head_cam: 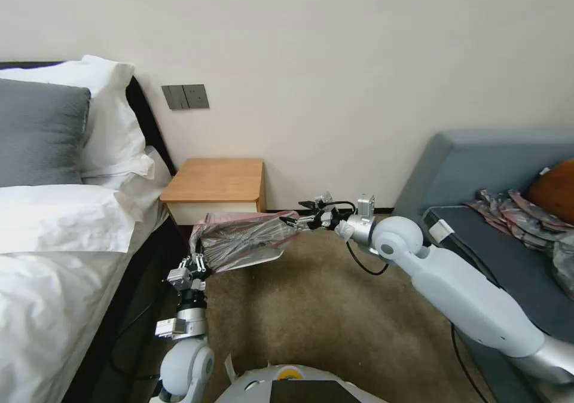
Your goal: Pick up the garbage bag from the table and place it over the trash can.
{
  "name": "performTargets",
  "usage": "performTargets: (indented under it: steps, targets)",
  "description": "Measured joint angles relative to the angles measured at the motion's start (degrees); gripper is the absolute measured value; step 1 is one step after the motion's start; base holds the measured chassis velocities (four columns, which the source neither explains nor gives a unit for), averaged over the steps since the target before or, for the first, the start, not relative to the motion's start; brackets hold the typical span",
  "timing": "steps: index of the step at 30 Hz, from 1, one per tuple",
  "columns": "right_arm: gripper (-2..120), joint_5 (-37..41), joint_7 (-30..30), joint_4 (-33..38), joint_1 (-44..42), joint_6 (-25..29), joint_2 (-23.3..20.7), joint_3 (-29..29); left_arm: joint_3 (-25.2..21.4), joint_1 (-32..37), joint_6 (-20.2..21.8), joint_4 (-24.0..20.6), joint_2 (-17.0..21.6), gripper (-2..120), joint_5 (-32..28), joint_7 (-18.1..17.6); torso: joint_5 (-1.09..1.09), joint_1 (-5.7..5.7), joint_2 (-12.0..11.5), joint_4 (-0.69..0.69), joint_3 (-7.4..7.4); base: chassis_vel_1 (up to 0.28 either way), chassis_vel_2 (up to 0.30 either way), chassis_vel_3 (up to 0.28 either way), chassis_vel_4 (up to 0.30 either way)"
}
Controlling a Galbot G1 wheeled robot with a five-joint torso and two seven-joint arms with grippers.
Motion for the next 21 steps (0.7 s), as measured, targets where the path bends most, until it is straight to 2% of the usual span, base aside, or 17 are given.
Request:
performTargets:
  steps: [2,4,6,7,9,10,11,13,21]
  targets:
    - [97,0.48,0.53,-0.23,-0.04,0.11,0.28,0.0,0.01,0.05,-0.02,-0.05,0.0,7,-0.02,0.07,0.01,0.0,0.0,0.0,0.0,0.0,0.0,0.0,0.0]
    - [85,1.87,2.54,-0.69,-0.06,0.4,1.19,0.0,0.02,0.2,-0.31,-0.06,0.01,7,-0.03,0.14,0.0,0.0,0.0,0.01,0.0,0.0,0.0,0.0,0.0]
    - [84,1.99,2.69,-0.74,-0.07,0.42,1.26,-0.01,0.03,0.21,-0.34,-0.06,0.02,7,-0.03,0.13,0.0,0.0,0.0,0.01,0.0,0.0,0.0,0.0,0.0]
    - [77,2.15,2.77,-0.91,-0.07,0.46,1.4,-0.05,0.03,0.23,-0.4,-0.09,0.06,7,-0.05,0.12,0.0,0.0,0.0,0.02,0.0,0.0,0.0,0.0,0.0]
    - [74,2.15,2.69,-0.98,-0.07,0.49,1.41,-0.07,0.03,0.23,-0.41,-0.12,0.08,7,-0.07,0.11,0.0,0.0,0.0,0.01,0.0,0.0,0.0,0.0,0.0]
    - [66,2.32,2.01,-1.11,-0.02,0.49,1.43,-0.12,0.01,0.15,-0.41,-0.18,0.24,7,-0.21,0.05,0.0,0.0,0.0,0.0,0.0,0.0,0.0,0.0,0.0]
    - [66,2.32,2.01,-1.11,-0.02,0.49,1.43,-0.12,0.01,0.15,-0.41,-0.18,0.24,7,-0.21,0.05,0.0,0.0,0.0,0.0,0.0,0.0,0.0,0.0,0.0]
    - [55,4.11,1.51,-0.89,0.16,0.31,1.31,-0.14,-0.03,-0.04,-0.42,-0.18,0.39,7,-0.43,0.0,0.0,0.0,0.0,0.01,0.0,0.0,0.0,0.0,0.0]
    - [55,6.92,1.72,-0.96,0.49,0.17,1.63,-0.98,-0.05,-0.33,-0.52,-0.01,0.67,7,-0.9,-0.03,0.0,0.0,0.0,0.01,0.0,0.0,0.0,0.0,0.0]
